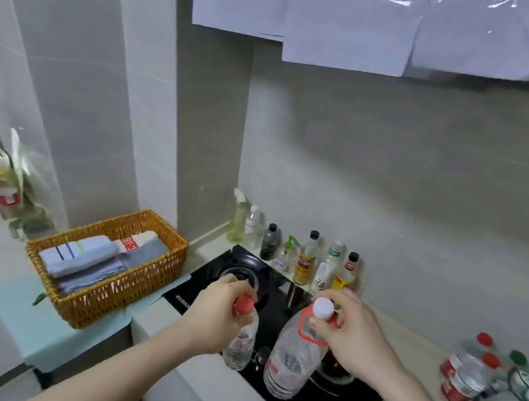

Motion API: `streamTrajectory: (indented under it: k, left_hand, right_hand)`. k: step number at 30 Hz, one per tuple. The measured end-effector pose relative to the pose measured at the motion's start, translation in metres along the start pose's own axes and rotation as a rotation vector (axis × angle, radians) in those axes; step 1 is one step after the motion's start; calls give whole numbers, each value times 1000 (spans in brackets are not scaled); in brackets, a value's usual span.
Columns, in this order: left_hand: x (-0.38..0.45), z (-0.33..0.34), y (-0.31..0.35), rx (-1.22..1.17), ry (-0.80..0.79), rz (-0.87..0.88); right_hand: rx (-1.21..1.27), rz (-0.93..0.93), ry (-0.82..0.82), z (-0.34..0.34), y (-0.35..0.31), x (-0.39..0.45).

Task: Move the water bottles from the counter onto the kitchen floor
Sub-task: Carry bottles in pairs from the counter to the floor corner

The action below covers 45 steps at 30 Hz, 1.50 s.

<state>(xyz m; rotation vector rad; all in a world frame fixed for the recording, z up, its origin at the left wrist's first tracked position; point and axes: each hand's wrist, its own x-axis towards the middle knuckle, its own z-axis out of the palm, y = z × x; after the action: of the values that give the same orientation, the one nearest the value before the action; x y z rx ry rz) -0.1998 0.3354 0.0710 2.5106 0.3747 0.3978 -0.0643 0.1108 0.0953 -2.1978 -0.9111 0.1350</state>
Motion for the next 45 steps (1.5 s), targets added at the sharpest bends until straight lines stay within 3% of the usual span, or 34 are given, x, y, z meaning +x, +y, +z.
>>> streamTrajectory:
  k: [16,32,45]
  left_hand:
    - [-171,-190,-221,74,193,-323]
    - [-325,-304,-336,117,510,-781]
    - [-523,-373,-391,181,750,-1172]
  right_hand:
    - [-9,-237,-213,215,-220,46]
    - [100,-675,-603,417,-420,84]
    - [132,-954,-894,578,-598,7]
